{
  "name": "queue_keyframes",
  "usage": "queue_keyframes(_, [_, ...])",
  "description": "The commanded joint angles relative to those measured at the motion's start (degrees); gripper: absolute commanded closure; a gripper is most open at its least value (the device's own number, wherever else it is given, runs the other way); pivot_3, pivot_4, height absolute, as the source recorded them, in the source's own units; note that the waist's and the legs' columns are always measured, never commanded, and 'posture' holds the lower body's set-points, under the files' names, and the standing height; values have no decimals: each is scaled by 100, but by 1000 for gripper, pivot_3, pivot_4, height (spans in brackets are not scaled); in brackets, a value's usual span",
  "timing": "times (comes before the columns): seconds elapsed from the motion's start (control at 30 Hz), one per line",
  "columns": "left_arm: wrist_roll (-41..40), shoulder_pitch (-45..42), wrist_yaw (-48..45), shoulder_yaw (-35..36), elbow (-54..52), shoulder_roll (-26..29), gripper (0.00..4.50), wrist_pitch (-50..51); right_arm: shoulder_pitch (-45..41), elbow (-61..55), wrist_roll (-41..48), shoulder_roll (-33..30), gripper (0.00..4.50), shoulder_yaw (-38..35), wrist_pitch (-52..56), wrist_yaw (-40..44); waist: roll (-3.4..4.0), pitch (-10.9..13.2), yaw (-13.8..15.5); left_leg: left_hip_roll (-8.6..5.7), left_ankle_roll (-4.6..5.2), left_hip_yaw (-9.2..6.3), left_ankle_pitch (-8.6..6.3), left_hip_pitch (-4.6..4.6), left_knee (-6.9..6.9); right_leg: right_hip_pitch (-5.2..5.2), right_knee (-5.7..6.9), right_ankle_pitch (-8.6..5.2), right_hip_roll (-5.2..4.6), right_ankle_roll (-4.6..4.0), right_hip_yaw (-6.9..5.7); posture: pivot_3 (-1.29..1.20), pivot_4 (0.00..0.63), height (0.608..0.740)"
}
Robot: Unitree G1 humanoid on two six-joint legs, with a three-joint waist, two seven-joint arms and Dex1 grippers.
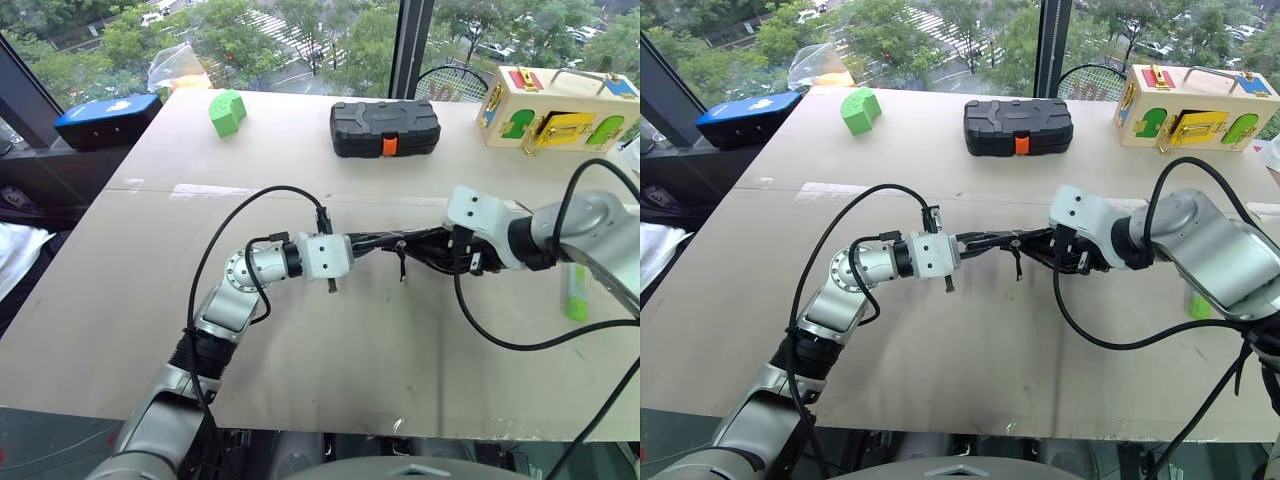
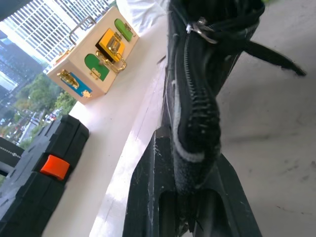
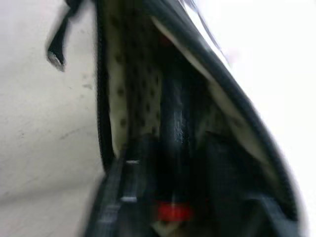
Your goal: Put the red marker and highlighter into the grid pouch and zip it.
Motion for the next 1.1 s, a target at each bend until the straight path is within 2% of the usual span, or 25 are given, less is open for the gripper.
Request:
queue_keyframes(0.03, [-188,-7,122,142,-348,-58,4500,301,-118,-90,9,-382,1001,-487,-113,271,1,1,15,-1,0,1,0,-1,1,0,0,0,-1,0,0,0,150,740])
queue_keyframes(0.1, [-184,25,156,175,-406,-49,4500,427,72,-258,366,-509,1001,-1133,202,361,1,1,16,-1,1,3,-1,-3,2,0,-3,0,-2,0,2,0,150,740])
queue_keyframes(0.23, [-202,53,251,246,-451,-66,4500,635,964,-831,1363,-495,1001,-3439,1606,486,-2,0,93,0,1,-2,-1,-3,1,4,-10,2,-4,1,1,0,150,740])
queue_keyframes(0.33, [-187,53,277,258,-440,-50,4500,648,1824,-1204,1140,-219,1001,-4772,2639,-38,-4,-3,142,1,2,-13,-1,0,2,13,-12,3,-3,1,1,0,150,740])
queue_keyframes(0.4, [-187,19,285,260,-399,-56,4500,644,2672,-1314,621,189,1001,-5383,2823,-839,-10,-7,152,2,13,-15,-9,2,2,15,-12,2,-6,-1,1,0,150,740])
queue_keyframes(0.5, [-191,-44,287,247,-310,-85,4500,610,3535,-1175,-333,1044,1001,-5670,2838,-2286,-21,-15,161,1,14,-28,-9,-2,5,25,-21,1,-23,-1,-4,0,150,740])
queue_keyframes(0.6, [-184,-84,267,207,-228,-122,4500,553,3721,-908,-877,1678,1001,-5525,2826,-3148,24,-1,116,-17,6,-13,-3,-2,9,14,-6,1,-15,2,1,0,150,740])
queue_keyframes(0.7, [-165,-140,259,180,-115,-163,4500,478,3749,-418,-1299,2315,1001,-5421,2679,-3763,9,-9,107,-21,6,-4,-1,16,7,9,18,-1,-8,8,11,0,150,740])
queue_keyframes(0.8, [-146,-182,266,165,-38,-205,4500,412,3735,91,-1417,2749,1001,-5440,2372,-3958,24,-3,113,-13,3,-8,0,19,6,9,24,-3,2,10,8,0,150,740])
queue_keyframes(0.9, [-150,-162,259,159,-19,-216,4500,347,3685,385,-1270,2986,1844,-5658,2344,-3828,5,-15,99,-14,3,-6,0,18,5,7,27,-3,6,9,11,0,150,740])
queue_keyframes(1.03, [-162,-131,251,201,22,-182,4500,301,3881,464,-1240,2846,3649,-5730,2076,-3726,-4,-20,116,-16,12,-4,-5,19,9,11,21,-3,2,9,15,0,150,740])
queue_keyframes(1.1, [-169,-110,252,211,14,-168,4500,291,4021,276,-1116,2699,3813,-5766,1990,-3546,-3,-19,145,-20,20,-7,-10,18,16,13,21,-4,-3,10,13,0,150,740])
